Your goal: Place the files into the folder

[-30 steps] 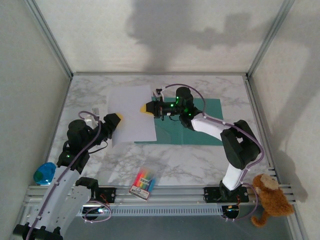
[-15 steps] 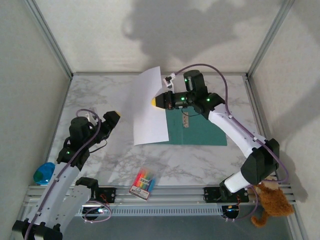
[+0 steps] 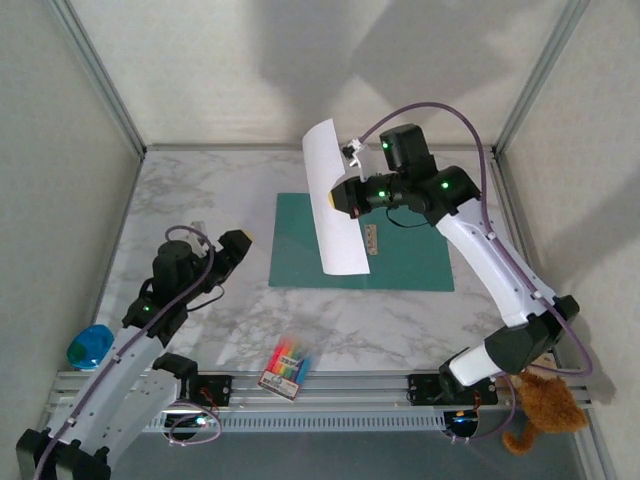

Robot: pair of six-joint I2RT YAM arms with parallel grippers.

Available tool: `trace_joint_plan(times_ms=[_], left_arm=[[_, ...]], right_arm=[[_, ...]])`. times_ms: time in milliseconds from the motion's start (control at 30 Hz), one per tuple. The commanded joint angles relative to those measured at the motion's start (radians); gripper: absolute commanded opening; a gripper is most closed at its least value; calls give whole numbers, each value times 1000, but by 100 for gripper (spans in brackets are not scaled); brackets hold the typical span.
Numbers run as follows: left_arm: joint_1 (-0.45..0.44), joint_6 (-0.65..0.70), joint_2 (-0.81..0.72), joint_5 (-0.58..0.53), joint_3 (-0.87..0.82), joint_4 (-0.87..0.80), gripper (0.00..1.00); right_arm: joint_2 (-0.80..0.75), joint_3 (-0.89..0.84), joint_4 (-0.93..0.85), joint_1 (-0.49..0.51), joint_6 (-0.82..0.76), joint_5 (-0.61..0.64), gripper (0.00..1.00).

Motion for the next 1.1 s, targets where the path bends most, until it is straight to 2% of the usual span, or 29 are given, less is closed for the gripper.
trace_joint_plan(times_ms=[0,200,367,500,800,1067], left_arm=[[-62,-41,20,-77,-26,79,86],[-186,-36,148,-132,-13,195,88],[-207,-4,270,-145,13,292,89],[-201,43,366,-177,30,356,89],[-204,72,616,-86,124,450,87],[-197,101,804,26,192,484,81]], right_arm=[[-51,5,-61,-3,-80,22,0],[-99,-57,-13,-2,-132,4,0],[-88,-63,-2,-10,-177,38,0],[-59,-36,19,-18,-207,122,0],[-21,45,40,-18,-284,39,0],[-23,36,53,-18,-252,62,0]])
